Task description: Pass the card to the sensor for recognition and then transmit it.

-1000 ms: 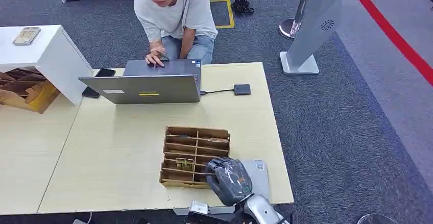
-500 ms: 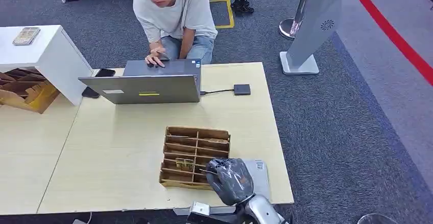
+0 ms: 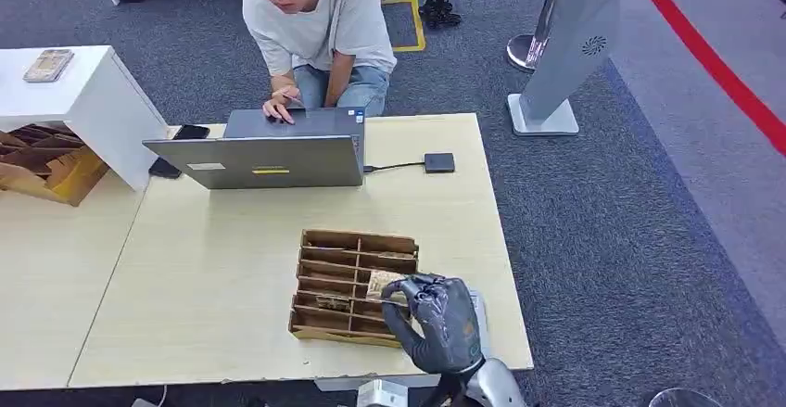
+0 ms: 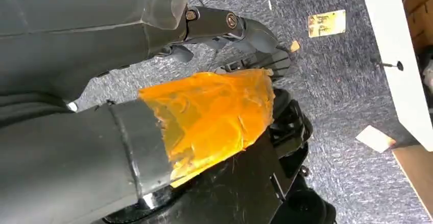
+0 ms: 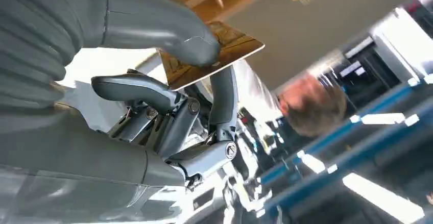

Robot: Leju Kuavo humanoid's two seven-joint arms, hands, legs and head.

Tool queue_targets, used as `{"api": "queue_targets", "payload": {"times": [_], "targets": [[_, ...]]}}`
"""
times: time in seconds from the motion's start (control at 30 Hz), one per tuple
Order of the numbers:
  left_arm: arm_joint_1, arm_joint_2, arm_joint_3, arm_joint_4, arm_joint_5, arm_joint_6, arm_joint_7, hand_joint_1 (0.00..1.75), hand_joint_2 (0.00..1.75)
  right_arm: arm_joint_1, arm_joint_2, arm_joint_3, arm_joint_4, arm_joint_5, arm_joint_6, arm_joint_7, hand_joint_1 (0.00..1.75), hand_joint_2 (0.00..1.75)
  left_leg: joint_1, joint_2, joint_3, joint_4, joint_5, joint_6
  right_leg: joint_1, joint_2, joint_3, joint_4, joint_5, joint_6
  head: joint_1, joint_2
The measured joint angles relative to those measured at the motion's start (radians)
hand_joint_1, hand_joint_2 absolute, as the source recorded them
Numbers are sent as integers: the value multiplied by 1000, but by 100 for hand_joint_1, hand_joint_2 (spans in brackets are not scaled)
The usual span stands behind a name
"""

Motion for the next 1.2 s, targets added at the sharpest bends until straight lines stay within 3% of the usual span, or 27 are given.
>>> {"api": "queue_targets", "payload": {"times": [0.47,0.87,1.2], "targets": [[0,-4,0,0,27,17,5,0,0,3,3,-31,-167,-59,1,-50,175,175,0,0,0,0,0,0,0,0,0,0,0,0,0,0],[-16,-19,-1,0,5,-1,20,0,0,-166,38,-1,-148,-42,1,-47,175,175,0,0,0,0,1,0,0,0,0,1,0,0,0,0],[-34,-23,-32,0,-27,-25,38,0,0,-313,77,11,-64,1,1,13,175,175,0,0,0,0,1,0,0,0,0,1,0,0,0,0]]}}
